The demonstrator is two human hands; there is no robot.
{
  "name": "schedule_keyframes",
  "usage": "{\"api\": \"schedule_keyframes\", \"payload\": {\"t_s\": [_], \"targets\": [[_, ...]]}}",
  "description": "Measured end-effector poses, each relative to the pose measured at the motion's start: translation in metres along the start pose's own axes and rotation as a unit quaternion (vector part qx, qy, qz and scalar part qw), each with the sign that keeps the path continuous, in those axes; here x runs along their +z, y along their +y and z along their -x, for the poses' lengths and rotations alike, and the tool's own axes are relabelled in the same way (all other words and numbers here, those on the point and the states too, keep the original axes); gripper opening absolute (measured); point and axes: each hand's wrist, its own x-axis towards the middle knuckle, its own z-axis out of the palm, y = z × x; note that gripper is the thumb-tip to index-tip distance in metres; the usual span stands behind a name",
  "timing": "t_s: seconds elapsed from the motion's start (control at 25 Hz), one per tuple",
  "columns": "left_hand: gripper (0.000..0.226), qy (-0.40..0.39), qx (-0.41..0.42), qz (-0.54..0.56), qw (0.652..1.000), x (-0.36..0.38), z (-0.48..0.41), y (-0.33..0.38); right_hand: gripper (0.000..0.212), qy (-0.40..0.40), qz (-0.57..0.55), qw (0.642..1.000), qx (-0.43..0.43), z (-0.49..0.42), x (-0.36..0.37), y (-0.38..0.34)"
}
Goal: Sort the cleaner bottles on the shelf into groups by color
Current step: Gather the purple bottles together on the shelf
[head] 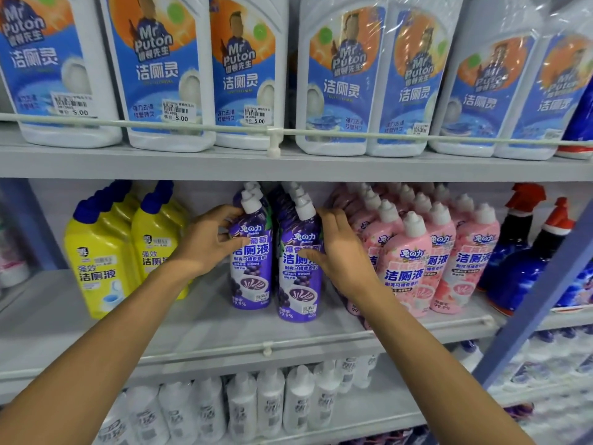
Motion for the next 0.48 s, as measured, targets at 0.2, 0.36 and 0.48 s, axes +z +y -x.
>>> {"api": "schedule_keyframes", "payload": {"t_s": [0.2,0.36,0.48], "targets": [[0.060,0.047,-0.021,-0.012,0.999,0.009,0.007,0.000,0.080,-0.005,0.031,0.999,0.015,0.006,-0.003,-0.007],[0.063,0.063,-0.017,-0.074,0.995,0.014,0.013,-0.001,0.083,-0.032,0.017,0.999,0.011,0.012,-0.013,-0.010],[0.063,0.054,0.012,-0.135,0.989,0.015,0.022,0.005,0.084,-0.059,0.022,0.998,0.008,0.022,-0.022,-0.009]]}}
